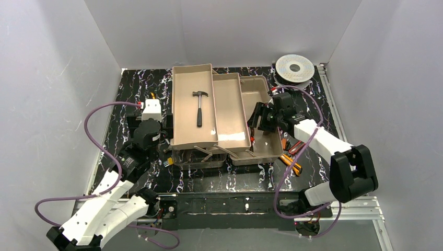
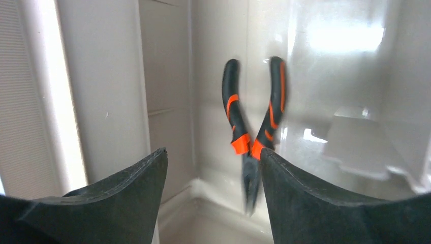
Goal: Pack the tool kit
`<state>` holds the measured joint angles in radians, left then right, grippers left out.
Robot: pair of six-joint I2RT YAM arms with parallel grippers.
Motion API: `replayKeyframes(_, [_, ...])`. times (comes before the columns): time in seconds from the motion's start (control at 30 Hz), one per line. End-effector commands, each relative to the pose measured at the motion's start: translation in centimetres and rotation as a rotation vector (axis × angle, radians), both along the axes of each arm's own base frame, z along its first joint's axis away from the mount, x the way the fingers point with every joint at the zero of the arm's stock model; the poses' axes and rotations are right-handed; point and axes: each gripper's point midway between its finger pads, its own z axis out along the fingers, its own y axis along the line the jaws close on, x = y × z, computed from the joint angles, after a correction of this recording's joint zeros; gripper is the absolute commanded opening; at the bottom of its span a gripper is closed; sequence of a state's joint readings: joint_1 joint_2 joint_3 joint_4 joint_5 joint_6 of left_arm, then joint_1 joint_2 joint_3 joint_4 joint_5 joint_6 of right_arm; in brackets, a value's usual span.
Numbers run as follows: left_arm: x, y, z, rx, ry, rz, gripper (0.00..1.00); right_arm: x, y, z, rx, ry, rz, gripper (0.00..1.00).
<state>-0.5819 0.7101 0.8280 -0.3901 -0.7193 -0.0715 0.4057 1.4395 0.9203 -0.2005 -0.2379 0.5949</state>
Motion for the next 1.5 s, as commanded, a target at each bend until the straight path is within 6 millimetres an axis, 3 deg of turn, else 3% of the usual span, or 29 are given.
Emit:
replayKeyframes(0.0, [0.5,0.5,0.6,0.007,-0.021,0.052,0.98,1.2,-2.3,6.0,-0.066,-0.218,-0.042,0.75])
replayKeyframes(0.17, [0.5,0.0,-0.5,0.025,0.059,0.037,0.98,0.6,-5.1,9.9,-0.111,-0.340,-0.089,0.71])
replayKeyframes(0.23, [-0.2,0.1,-0.7,-0.045,0.128,0.103,0.98,0.1,-5.8,10.4,-0.118,-0.369,-0.108,0.70])
replayKeyframes(0.4, [-0.8,3.2,-1.9,-0.395,0.191,0.258,0.98,-0.8,-6.7,9.9,-0.134,-0.385,-0.124,0.69])
replayKeyframes(0.53, [-1.0,5.3,-5.6,-0.602,0.402,0.425,0.98,-1.2,-6.3,9.7,-0.107,-0.375,-0.110,0.68])
replayKeyframes(0.7, [-1.9,5.2,-11.0,-0.760,0.665,0.589,0.97,-1.9,-6.1,9.6,-0.087,-0.371,-0.094,0.68])
replayKeyframes(0.9, [-2.0,4.7,-14.1,-0.855,0.646,0.656,0.81,-2.9,-6.2,9.8,-0.072,-0.386,-0.089,0.68])
replayKeyframes(0.97, [-1.8,3.8,-15.1,-0.897,0.660,0.630,0.81,-3.3,-6.3,9.8,-0.071,-0.387,-0.088,0.68])
replayKeyframes(1.13, [1.1,1.5,-16.5,-1.000,0.677,0.468,0.91,-3.9,-6.3,9.9,-0.062,-0.396,-0.077,0.67])
replayKeyframes(1.23, [3.5,2.0,-16.6,-1.010,0.622,0.464,0.92,-4.1,-6.0,10.2,-0.045,-0.395,-0.058,0.67])
replayKeyframes(1.47, [6.7,3.9,-18.4,-0.961,0.653,0.556,0.69,-4.8,-5.1,10.9,-0.009,-0.376,-0.012,0.67])
